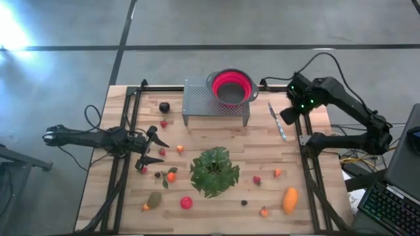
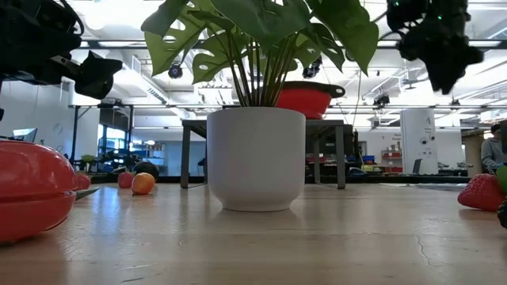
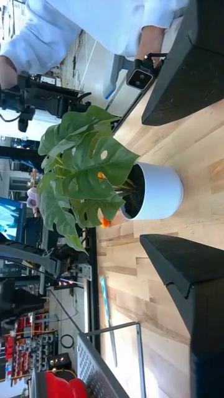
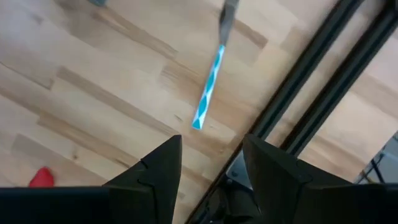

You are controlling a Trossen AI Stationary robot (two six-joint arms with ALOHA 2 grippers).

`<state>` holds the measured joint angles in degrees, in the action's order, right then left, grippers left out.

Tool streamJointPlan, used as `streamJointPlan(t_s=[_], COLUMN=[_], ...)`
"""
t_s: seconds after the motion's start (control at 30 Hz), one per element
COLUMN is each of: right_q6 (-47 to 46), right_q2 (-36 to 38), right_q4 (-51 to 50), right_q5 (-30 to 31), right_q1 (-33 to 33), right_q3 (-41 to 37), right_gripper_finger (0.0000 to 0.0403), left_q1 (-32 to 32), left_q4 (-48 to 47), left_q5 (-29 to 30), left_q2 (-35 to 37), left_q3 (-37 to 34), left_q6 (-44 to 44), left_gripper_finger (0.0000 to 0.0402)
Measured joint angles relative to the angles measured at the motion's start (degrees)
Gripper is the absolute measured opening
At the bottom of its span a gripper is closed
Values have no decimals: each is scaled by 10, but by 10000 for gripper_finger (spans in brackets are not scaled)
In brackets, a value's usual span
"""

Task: Pick & Place Fruit
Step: Put the blue knife on the shelf

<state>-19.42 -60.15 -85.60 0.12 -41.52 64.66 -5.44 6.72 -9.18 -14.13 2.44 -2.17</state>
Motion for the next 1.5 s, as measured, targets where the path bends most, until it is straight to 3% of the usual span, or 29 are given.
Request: streamJointPlan(t_s=[0.5,0.7,1.07,1.5], right_q6=[-33,-47,-111,-150], right_q2=[-2,-11,-11,-11], right_q4=[100,140,205,260], right_q5=[0,-1,4,14], right_q1=[0,0,0,0], right_q3=[-137,-172,-207,-287], right_gripper_finger=[177,167,189,177], left_q1=[0,0,0,0], left_q4=[0,0,0,0], left_q5=[0,0,0,0], left_q2=[0,0,0,0], left_q3=[0,0,0,0], left_q6=[0,0,0,0], left_gripper_finger=[305,305,305,305])
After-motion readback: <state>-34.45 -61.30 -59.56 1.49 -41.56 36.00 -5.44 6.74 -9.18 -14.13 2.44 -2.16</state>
